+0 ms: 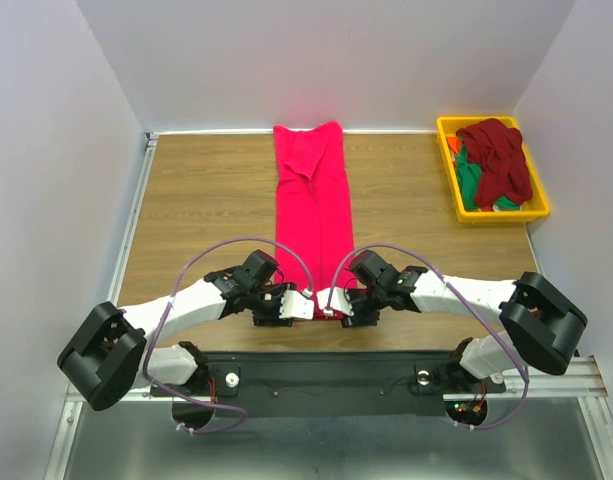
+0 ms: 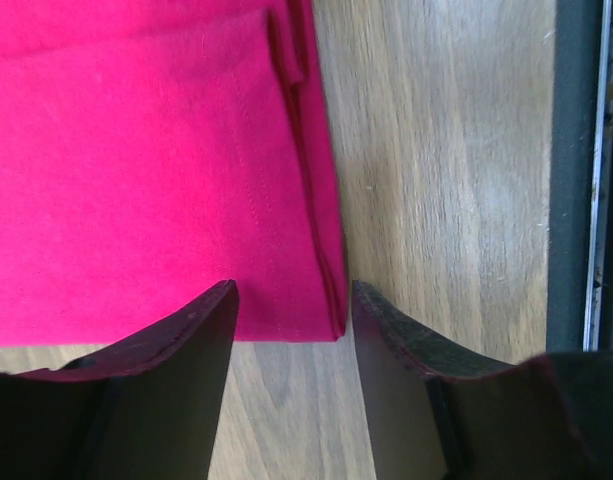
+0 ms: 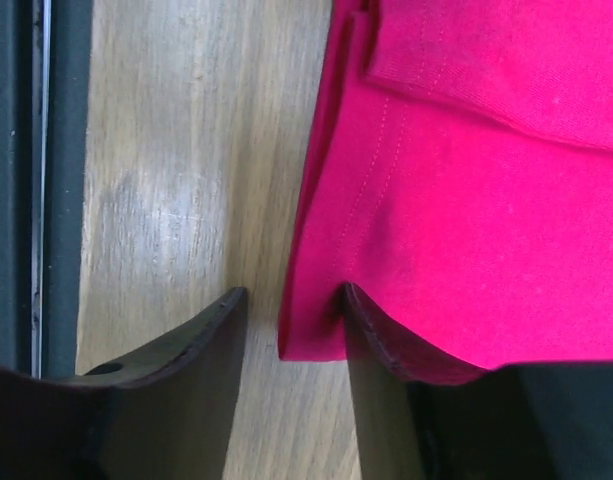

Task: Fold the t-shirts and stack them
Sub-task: Fold the tshirt

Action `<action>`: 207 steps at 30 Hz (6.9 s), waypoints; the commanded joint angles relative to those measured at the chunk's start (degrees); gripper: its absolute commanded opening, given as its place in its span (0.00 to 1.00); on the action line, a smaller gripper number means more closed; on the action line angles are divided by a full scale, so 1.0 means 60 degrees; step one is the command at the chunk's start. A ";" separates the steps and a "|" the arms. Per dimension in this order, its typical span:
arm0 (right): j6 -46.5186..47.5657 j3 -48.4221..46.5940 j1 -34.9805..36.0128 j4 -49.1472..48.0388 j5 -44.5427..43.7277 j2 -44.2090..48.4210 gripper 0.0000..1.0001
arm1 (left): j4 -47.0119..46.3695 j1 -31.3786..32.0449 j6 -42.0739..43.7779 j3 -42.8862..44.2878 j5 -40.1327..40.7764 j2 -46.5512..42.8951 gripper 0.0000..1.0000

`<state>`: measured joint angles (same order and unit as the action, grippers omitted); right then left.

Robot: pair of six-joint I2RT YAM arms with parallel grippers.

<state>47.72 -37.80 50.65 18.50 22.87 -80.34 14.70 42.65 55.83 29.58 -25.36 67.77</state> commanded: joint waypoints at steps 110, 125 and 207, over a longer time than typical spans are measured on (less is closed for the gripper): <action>0.1597 -0.4775 -0.2817 0.0668 0.0935 -0.3690 0.46 | 0.1755 -0.3989 0.2486 0.5060 -0.1998 0.4525 0.62; 0.1685 -0.3837 -0.2700 -0.0652 -0.0281 -0.4482 0.25 | 0.1198 -0.3564 0.2575 0.4679 -0.0958 0.5302 0.42; 0.2655 -1.1174 -0.4780 0.6644 0.2267 -0.6385 0.26 | 0.8142 -0.4750 0.3645 1.1855 -0.2893 0.7891 0.23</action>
<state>65.04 -99.74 23.24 58.35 37.74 -116.05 61.01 16.21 78.50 96.16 -43.07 112.05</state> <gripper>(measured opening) 0.117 0.168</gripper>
